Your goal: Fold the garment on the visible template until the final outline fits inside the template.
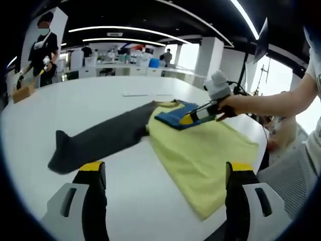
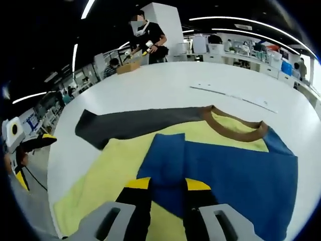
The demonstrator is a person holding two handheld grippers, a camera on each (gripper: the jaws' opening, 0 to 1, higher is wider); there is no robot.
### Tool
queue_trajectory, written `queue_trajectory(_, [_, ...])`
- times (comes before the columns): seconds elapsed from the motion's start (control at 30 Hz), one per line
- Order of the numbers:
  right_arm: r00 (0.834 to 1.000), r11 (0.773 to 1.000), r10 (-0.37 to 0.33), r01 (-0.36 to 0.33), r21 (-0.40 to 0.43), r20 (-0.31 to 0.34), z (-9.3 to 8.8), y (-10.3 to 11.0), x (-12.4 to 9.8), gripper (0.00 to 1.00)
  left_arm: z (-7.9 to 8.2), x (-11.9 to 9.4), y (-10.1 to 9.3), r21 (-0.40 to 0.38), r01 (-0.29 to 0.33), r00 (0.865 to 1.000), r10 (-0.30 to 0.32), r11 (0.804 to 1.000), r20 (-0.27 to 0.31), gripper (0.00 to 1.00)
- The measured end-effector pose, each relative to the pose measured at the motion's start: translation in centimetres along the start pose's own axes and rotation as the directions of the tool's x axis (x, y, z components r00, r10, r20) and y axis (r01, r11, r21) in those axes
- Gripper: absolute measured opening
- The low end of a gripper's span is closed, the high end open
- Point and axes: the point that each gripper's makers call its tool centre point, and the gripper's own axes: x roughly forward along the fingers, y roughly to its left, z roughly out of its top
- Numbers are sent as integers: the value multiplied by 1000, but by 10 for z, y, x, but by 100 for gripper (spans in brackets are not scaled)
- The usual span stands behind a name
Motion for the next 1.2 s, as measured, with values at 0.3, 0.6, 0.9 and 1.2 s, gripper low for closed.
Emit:
queue_trajectory(0.3, [1000, 998, -11, 10, 63, 17, 1, -4, -2, 0, 0, -2, 1, 6, -8, 1000, 8, 1000, -4, 95])
queue_trajectory(0.6, [986, 989, 143, -146, 32, 85, 19, 37, -5, 0, 0, -3, 1, 9, -13, 1000, 13, 1000, -3, 95])
queue_trajectory(0.9, [973, 977, 215, -215, -18, 82, 13, 64, -1, 0, 1, -5, 0, 9, -17, 1000, 17, 1000, 1, 95])
queue_trajectory(1.2, [959, 961, 271, -265, -72, 82, 16, 83, 9, 0, -2, -9, 4, 0, -28, 1000, 28, 1000, -1, 95])
